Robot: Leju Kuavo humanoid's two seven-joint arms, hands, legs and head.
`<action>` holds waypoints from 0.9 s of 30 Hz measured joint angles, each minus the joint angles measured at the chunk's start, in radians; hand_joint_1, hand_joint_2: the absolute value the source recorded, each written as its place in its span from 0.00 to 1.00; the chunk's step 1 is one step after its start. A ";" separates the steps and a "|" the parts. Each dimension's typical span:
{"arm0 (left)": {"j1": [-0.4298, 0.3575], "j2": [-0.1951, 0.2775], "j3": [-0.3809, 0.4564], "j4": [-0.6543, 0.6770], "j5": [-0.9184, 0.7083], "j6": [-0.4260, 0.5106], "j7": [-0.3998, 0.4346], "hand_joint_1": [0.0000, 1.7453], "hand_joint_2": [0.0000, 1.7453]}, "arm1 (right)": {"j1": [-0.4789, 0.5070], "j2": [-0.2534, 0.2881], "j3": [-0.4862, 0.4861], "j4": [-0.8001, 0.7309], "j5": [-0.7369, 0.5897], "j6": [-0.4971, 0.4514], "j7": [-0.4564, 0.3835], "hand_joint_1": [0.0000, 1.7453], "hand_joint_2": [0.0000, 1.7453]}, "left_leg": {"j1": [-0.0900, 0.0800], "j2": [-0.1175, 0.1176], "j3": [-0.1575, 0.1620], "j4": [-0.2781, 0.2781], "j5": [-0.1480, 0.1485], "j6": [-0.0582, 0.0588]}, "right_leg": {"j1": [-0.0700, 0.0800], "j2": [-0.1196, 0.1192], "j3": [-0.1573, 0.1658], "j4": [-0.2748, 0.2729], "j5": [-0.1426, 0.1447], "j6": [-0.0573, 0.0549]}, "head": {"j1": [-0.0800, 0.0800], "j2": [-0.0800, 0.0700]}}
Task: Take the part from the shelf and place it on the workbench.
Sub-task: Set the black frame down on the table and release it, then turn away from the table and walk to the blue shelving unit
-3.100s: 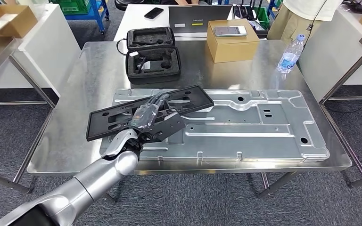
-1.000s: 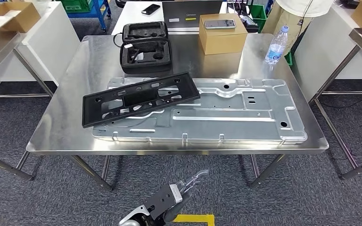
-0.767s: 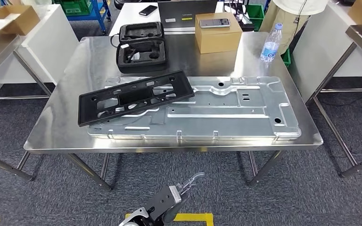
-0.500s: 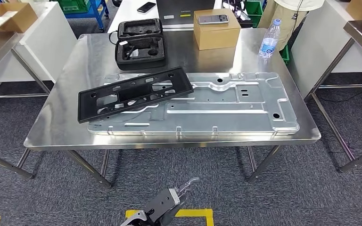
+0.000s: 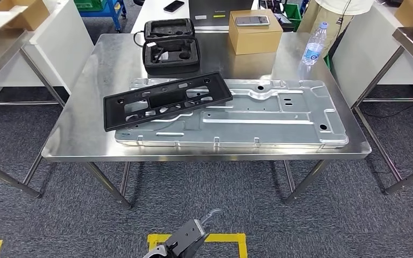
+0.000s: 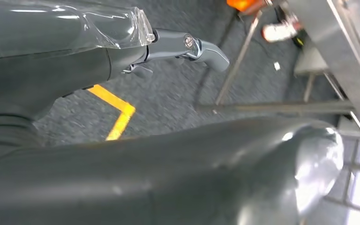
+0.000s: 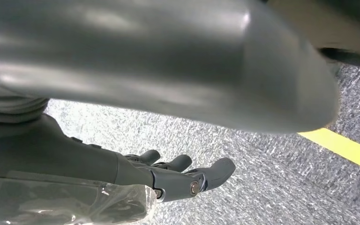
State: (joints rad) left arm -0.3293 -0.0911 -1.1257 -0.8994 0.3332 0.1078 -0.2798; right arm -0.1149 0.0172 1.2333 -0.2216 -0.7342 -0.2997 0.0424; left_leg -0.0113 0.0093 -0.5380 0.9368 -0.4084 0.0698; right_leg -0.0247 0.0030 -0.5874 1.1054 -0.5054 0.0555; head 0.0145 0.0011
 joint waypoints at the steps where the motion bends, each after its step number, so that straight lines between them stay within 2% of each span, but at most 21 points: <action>1: 0.001 -0.004 0.002 0.016 0.000 0.010 -0.008 0.00 0.00 | -0.001 0.000 0.000 0.000 -0.001 0.000 -0.002 0.00 0.00 | -0.002 0.000 -0.003 0.005 0.000 -0.002 | 0.002 0.000 0.041 -0.071 0.021 -0.003 | 0.000 0.000; 2: 0.001 -0.008 0.005 0.033 -0.001 0.018 -0.015 0.00 0.00 | -0.002 0.000 0.000 0.000 -0.001 0.000 -0.003 0.00 0.00 | -0.004 0.000 -0.007 0.009 0.001 -0.006 | 0.004 0.000 0.067 -0.121 0.034 -0.007 | 0.000 0.000; 3: 0.001 -0.012 0.008 0.049 -0.001 0.024 -0.019 0.00 0.00 | -0.003 0.000 0.000 0.000 -0.002 0.000 -0.004 0.00 0.00 | -0.005 0.000 -0.011 0.013 0.003 -0.011 | 0.006 0.001 0.077 -0.145 0.038 -0.011 | -0.001 0.000; 6: 0.003 -0.022 0.017 0.100 -0.002 0.043 -0.022 0.00 0.00 | 0.000 0.001 0.000 0.000 -0.006 -0.001 -0.004 0.00 0.00 | -0.002 -0.001 -0.022 0.021 0.003 -0.027 | 0.008 0.000 0.069 -0.150 0.047 -0.027 | -0.001 0.000; 7: 0.004 -0.025 0.019 0.119 -0.004 0.053 -0.018 0.00 0.00 | 0.001 0.000 0.000 0.000 -0.007 -0.002 -0.004 0.00 0.00 | 0.000 -0.002 -0.030 0.040 -0.014 -0.034 | 0.007 0.000 0.065 -0.151 0.052 -0.033 | -0.002 0.000; 8: 0.004 -0.027 0.021 0.138 -0.006 0.065 -0.013 0.00 0.00 | 0.000 0.001 0.000 0.000 -0.008 -0.002 -0.004 0.00 0.00 | 0.003 -0.003 -0.047 0.081 -0.044 -0.042 | 0.005 -0.001 0.061 -0.152 0.056 -0.039 | -0.003 0.000; 10: 0.006 -0.030 0.026 0.179 -0.008 0.085 -0.003 0.00 0.00 | -0.001 0.001 0.000 0.000 -0.009 -0.004 -0.004 0.00 0.00 | 0.010 -0.004 -0.098 0.216 -0.124 -0.057 | 0.005 -0.002 0.050 -0.152 0.064 -0.045 | -0.004 0.000; 11: 0.009 -0.031 0.029 0.199 -0.008 0.090 0.000 0.00 0.00 | 0.000 0.002 0.000 0.000 -0.010 -0.004 -0.004 0.00 0.00 | 0.013 -0.003 -0.122 0.281 -0.153 -0.062 | 0.005 -0.002 0.045 -0.152 0.067 -0.045 | -0.004 0.000; 12: 0.012 -0.031 0.033 0.218 -0.008 0.095 0.003 0.00 0.00 | 0.000 0.002 0.000 0.000 -0.010 -0.004 -0.004 0.00 0.00 | 0.015 -0.003 -0.132 0.317 -0.164 -0.065 | 0.005 -0.002 0.040 -0.151 0.071 -0.045 | -0.005 0.000; 13: 0.016 -0.031 0.036 0.234 -0.009 0.101 0.007 0.00 0.00 | 0.000 0.002 0.000 0.000 -0.011 -0.004 -0.004 0.00 0.00 | 0.017 -0.003 -0.122 0.313 -0.157 -0.066 | 0.005 -0.002 0.036 -0.151 0.074 -0.044 | -0.005 0.000; 14: 0.018 -0.031 0.039 0.250 -0.012 0.107 0.012 0.00 0.00 | 0.000 0.002 0.000 0.000 -0.012 -0.004 -0.003 0.00 0.00 | 0.018 -0.004 -0.095 0.270 -0.133 -0.064 | 0.005 -0.002 0.033 -0.151 0.077 -0.042 | -0.005 0.000; 16: 0.019 -0.032 0.043 0.278 -0.024 0.125 0.028 0.00 0.00 | 0.000 0.003 0.000 0.000 -0.012 -0.005 -0.002 0.00 0.00 | 0.017 -0.004 -0.009 0.118 -0.074 -0.056 | 0.006 -0.001 0.031 -0.151 0.081 -0.037 | -0.005 0.000; 17: 0.019 -0.033 0.044 0.292 -0.030 0.134 0.038 0.00 0.00 | -0.001 0.003 0.000 0.000 -0.012 -0.005 -0.001 0.00 0.00 | 0.014 -0.005 0.022 0.056 -0.056 -0.051 | 0.008 -0.001 0.028 -0.150 0.084 -0.033 | -0.005 0.000; 18: 0.020 -0.034 0.045 0.308 -0.033 0.144 0.050 0.00 0.00 | -0.002 0.004 0.000 0.000 -0.013 -0.006 0.000 0.00 0.00 | 0.011 -0.006 0.039 0.017 -0.047 -0.046 | 0.009 -0.001 0.025 -0.149 0.087 -0.028 | -0.004 0.000; 21: 0.031 -0.034 0.057 0.355 -0.010 0.155 0.073 0.00 0.00 | -0.003 0.005 0.000 0.000 -0.016 -0.008 0.004 0.00 0.00 | 0.009 -0.006 0.036 0.001 -0.039 -0.031 | 0.008 -0.001 0.017 -0.148 0.093 -0.011 | -0.004 0.000; 22: 0.034 -0.033 0.062 0.369 0.000 0.156 0.076 0.00 0.00 | -0.002 0.004 0.000 0.000 -0.017 -0.009 0.005 0.00 0.00 | 0.010 -0.006 0.034 -0.002 -0.032 -0.023 | 0.007 -0.001 0.011 -0.137 0.082 -0.007 | -0.003 0.000; 23: 0.037 -0.033 0.068 0.382 0.008 0.158 0.080 0.00 0.00 | -0.002 0.004 0.000 0.000 -0.018 -0.010 0.006 0.00 0.00 | 0.012 -0.005 0.031 -0.005 -0.026 -0.015 | 0.006 -0.001 -0.002 -0.105 0.056 -0.004 | -0.002 0.000; 26: 0.050 -0.032 0.083 0.422 0.021 0.174 0.102 0.00 0.00 | -0.001 0.004 0.000 0.000 -0.022 -0.012 0.008 0.00 0.00 | 0.009 -0.001 0.017 -0.006 -0.013 -0.003 | 0.005 -0.001 -0.075 0.089 -0.060 0.001 | 0.004 0.000; 27: 0.055 -0.031 0.088 0.433 0.023 0.180 0.110 0.00 0.00 | 0.000 0.004 0.000 0.000 -0.023 -0.012 0.008 0.00 0.00 | 0.007 -0.001 0.013 -0.006 -0.010 -0.002 | 0.005 -0.001 -0.089 0.137 -0.078 0.003 | 0.004 0.000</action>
State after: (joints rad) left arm -0.2741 -0.1221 -1.0378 -0.4662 0.3563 0.2876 -0.1696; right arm -0.1152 0.0210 1.2333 -0.2216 -0.7570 -0.3114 0.0504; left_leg -0.0039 0.0087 -0.5252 0.9311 -0.4182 0.0675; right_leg -0.0197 0.0017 -0.6763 1.2420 -0.5835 0.0582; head 0.0188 0.0008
